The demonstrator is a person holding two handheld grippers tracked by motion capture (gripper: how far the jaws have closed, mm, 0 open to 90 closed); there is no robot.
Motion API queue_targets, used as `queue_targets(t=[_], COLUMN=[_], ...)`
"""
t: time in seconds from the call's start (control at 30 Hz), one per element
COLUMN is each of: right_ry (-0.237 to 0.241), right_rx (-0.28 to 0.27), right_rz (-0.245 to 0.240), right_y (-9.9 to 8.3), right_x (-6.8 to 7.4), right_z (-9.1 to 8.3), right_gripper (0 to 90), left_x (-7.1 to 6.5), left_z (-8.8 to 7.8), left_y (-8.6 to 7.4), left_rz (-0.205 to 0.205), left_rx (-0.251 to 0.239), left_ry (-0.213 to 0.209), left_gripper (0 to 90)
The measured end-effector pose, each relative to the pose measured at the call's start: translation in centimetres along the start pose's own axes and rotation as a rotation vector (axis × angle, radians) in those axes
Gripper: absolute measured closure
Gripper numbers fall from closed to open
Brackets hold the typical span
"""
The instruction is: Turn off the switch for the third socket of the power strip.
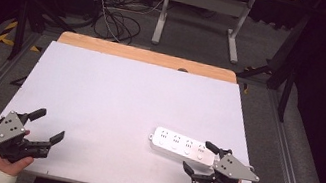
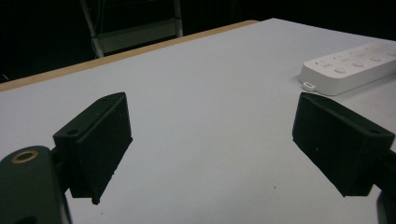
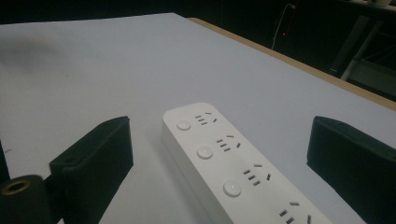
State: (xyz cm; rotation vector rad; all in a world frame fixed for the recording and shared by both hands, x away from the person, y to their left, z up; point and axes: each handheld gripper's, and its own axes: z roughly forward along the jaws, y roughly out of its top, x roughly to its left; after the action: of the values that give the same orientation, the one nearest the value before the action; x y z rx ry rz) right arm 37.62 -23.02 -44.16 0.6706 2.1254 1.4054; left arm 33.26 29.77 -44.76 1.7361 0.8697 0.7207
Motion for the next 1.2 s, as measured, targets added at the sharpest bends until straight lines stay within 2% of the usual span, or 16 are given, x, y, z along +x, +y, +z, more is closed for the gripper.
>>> queue_targets(t=[0.2,0.4,0.57,0.7,0.8,0.9,1.07,1.2], right_ry=[0.000,-0.005,-0.008,-0.011,-0.013,-0.012,-0.009,0.005], right_rx=[0.003,0.008,0.008,0.010,0.014,0.018,0.037,0.064], right_rz=[0.002,-0.005,-0.010,-0.011,-0.013,-0.012,-0.018,-0.031], right_y=[0.0,0.1,0.1,0.1,0.2,0.4,1.0,1.8], right_x=[0.0,0.1,0.1,0.1,0.1,0.1,-0.1,-0.2], right_z=[0.0,-0.1,-0.1,-0.1,-0.1,-0.1,0.2,0.7], right_gripper=[8.2,8.8,9.7,10.0,11.0,12.6,16.7,22.8], left_x=[-0.2,-0.2,-0.4,-0.4,-0.2,-0.2,-0.3,-0.3], left_z=[0.0,-0.1,-0.2,-0.2,-0.2,-0.3,-0.2,-0.2], left_y=[0.1,0.2,0.2,0.2,0.2,0.2,0.2,0.2], left_rz=[0.010,0.015,0.046,0.040,0.009,0.003,0.033,0.030], left_rx=[0.022,0.015,0.002,0.000,-0.006,-0.008,0.010,0.006], left_ry=[-0.008,-0.011,-0.019,-0.018,-0.028,-0.026,-0.009,-0.008], left_gripper=[13.3,13.3,12.6,12.4,12.1,12.0,12.6,12.6])
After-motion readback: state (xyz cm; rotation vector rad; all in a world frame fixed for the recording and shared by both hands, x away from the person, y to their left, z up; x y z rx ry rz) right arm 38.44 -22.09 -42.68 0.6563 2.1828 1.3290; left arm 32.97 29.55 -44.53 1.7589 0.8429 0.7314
